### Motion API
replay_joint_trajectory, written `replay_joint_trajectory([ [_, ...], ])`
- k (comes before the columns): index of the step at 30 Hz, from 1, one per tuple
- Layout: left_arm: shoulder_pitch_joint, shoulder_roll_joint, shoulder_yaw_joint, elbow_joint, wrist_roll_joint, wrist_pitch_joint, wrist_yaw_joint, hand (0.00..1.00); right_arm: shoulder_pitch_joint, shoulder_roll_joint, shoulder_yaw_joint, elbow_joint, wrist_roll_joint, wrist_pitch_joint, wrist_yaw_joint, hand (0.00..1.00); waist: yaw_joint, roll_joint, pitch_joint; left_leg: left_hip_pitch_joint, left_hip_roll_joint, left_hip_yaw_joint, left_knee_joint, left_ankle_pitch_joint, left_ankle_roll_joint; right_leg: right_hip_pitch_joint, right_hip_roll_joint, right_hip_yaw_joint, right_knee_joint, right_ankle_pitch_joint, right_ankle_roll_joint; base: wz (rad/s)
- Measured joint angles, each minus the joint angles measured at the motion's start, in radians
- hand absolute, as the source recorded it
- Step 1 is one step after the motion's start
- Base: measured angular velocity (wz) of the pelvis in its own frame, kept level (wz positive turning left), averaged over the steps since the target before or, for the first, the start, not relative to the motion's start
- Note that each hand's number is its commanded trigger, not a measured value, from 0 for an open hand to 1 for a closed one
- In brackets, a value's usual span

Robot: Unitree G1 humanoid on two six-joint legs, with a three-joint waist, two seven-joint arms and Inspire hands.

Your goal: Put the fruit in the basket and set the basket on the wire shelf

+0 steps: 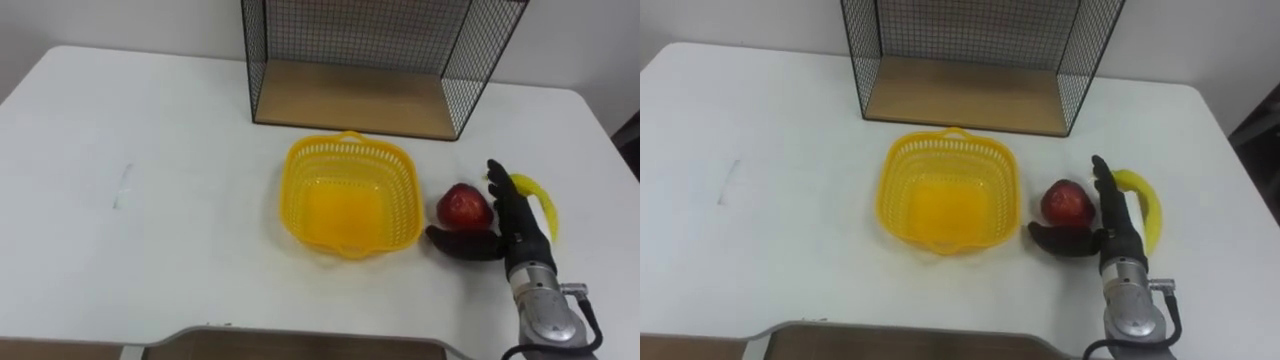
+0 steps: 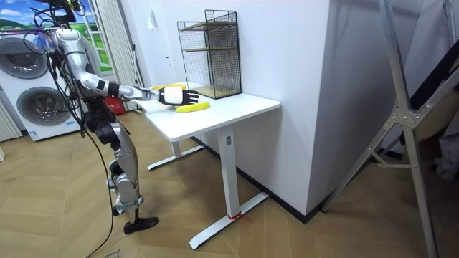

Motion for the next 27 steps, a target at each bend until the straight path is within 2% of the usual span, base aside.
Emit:
replay_joint_trajectory([
  [1,0.006,0.000,0.000,0.000,0.000,0.000,0.004,0.00,0.000,0.000,0.000,0.004,-0.030,0.000,0.004,0.00,-0.002,0.001,-0.0007,0.000,0.000,-0.001,0.001,0.000,0.000,0.002,0.001,0.003,-0.004,0.001,-0.001,0.00],
  [2,0.007,0.000,0.000,0.000,0.000,0.000,0.008,0.00,0.000,0.000,0.000,0.005,-0.040,0.000,0.008,0.05,-0.002,-0.001,-0.0016,0.000,0.000,-0.002,0.002,0.000,0.000,0.002,0.001,0.003,-0.004,0.001,-0.001,0.03],
  [3,0.008,0.000,0.000,0.001,0.000,0.000,0.015,0.00,0.000,0.000,-0.003,0.011,-0.065,0.000,0.021,0.23,-0.003,-0.003,-0.0030,0.000,-0.001,-0.003,0.002,0.000,0.000,0.004,0.001,0.003,-0.004,0.001,-0.001,0.05],
  [4,0.011,0.000,0.001,0.005,0.000,0.001,0.016,0.00,-0.004,0.000,-0.004,0.038,-0.082,-0.010,0.029,0.98,-0.004,-0.005,-0.0035,0.003,-0.001,-0.005,0.002,0.000,0.000,0.009,0.001,0.002,-0.007,0.001,-0.001,0.05],
  [8,0.012,0.001,-0.001,0.005,0.000,0.005,0.017,0.00,-0.018,0.000,-0.014,0.064,-0.117,-0.013,0.039,1.00,-0.011,-0.005,-0.0028,0.011,-0.002,-0.012,-0.001,0.000,0.000,0.019,0.001,0.000,-0.008,0.001,0.000,0.05],
  [13,0.013,0.001,-0.001,0.006,0.000,0.007,0.017,0.00,-0.067,-0.004,-0.078,0.118,-0.159,-0.009,0.030,1.00,-0.017,-0.003,-0.0028,0.013,-0.002,-0.013,0.000,0.000,0.000,0.027,0.002,0.002,-0.010,0.000,0.000,0.03],
  [20,0.021,0.001,-0.001,0.006,0.001,0.010,0.017,0.00,-0.069,-0.014,-0.088,0.127,-0.189,-0.006,0.019,1.00,-0.014,-0.007,-0.0049,0.017,-0.001,-0.016,0.001,-0.001,-0.001,0.035,0.006,0.004,-0.022,0.001,-0.001,0.00],
  [27,0.008,0.001,-0.001,0.006,0.001,0.010,0.017,0.00,-0.068,-0.005,-0.082,0.126,-0.166,0.000,0.020,1.00,-0.015,-0.008,-0.0057,0.018,0.001,-0.016,-0.002,-0.001,-0.002,0.035,0.008,0.009,-0.022,0.001,-0.001,0.00],
])
